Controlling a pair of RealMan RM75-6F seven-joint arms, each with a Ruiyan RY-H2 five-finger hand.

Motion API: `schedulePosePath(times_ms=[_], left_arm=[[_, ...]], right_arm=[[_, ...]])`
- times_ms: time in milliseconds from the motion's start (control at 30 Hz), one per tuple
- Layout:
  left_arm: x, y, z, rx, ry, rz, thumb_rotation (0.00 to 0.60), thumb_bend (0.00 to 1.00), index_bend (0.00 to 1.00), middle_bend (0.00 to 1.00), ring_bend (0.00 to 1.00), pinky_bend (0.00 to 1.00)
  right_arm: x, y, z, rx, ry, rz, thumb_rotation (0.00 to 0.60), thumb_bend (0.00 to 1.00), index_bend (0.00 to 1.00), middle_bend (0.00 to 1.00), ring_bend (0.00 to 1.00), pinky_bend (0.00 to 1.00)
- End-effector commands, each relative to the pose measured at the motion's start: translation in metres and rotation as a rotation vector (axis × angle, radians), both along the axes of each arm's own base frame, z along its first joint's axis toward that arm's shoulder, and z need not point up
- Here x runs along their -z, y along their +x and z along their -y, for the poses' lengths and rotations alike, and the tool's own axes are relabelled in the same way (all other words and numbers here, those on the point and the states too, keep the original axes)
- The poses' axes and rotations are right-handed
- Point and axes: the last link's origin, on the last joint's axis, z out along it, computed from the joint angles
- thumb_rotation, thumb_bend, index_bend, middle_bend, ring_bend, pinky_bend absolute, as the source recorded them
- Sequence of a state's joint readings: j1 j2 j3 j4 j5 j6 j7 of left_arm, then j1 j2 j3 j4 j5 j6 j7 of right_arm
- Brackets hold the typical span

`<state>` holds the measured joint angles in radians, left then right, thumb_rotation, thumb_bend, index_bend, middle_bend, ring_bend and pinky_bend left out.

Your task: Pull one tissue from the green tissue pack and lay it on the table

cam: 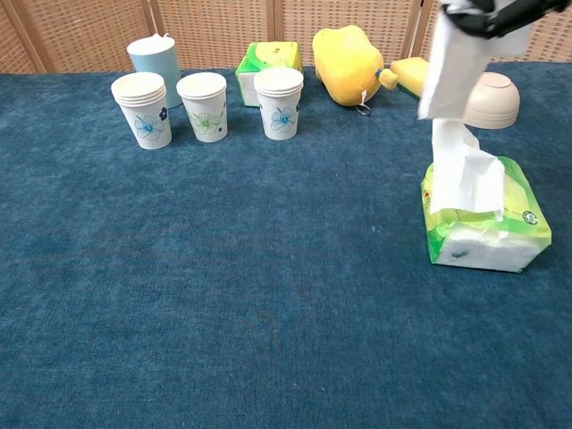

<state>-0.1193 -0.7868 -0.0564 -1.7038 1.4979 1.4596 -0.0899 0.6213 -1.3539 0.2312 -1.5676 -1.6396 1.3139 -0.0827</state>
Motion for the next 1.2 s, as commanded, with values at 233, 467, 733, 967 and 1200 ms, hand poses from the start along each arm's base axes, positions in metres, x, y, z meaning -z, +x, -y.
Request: schedulePosePath(times_ms=[233, 467, 733, 967, 1200], left_arm=[[0.003, -0.004, 0.001, -0.014, -0.010, 0.000, 0.600, 0.00, 0.00, 0.00, 0.00, 0.00], [0.003, -0.009, 0.000, -0.031, -0.011, 0.002, 0.600, 0.00, 0.00, 0.00, 0.00, 0.00], [0.003, -0.010, 0.001, -0.044, -0.011, -0.002, 0.600, 0.00, 0.00, 0.00, 0.00, 0.00], [0.003, -0.012, 0.000, -0.051, -0.009, -0.001, 0.600, 0.00, 0.00, 0.00, 0.00, 0.00], [0.006, -0.012, 0.000, -0.050, -0.019, 0.001, 0.600, 0.00, 0.00, 0.00, 0.00, 0.00]], right_arm=[[0.062, 0.062, -0.021, -0.137, 0.171, -0.024, 0.600, 0.47, 0.80, 0.73, 0.47, 0.44], [0.110, 0.082, -0.017, -0.165, 0.242, -0.097, 0.600, 0.47, 0.80, 0.73, 0.46, 0.44], [0.139, 0.082, -0.009, -0.182, 0.250, -0.204, 0.600, 0.47, 0.74, 0.68, 0.41, 0.43], [0.133, 0.076, -0.010, -0.168, 0.322, -0.267, 0.600, 0.19, 0.03, 0.12, 0.09, 0.28], [0.112, 0.079, -0.016, -0.160, 0.326, -0.295, 0.600, 0.03, 0.00, 0.00, 0.00, 0.17]])
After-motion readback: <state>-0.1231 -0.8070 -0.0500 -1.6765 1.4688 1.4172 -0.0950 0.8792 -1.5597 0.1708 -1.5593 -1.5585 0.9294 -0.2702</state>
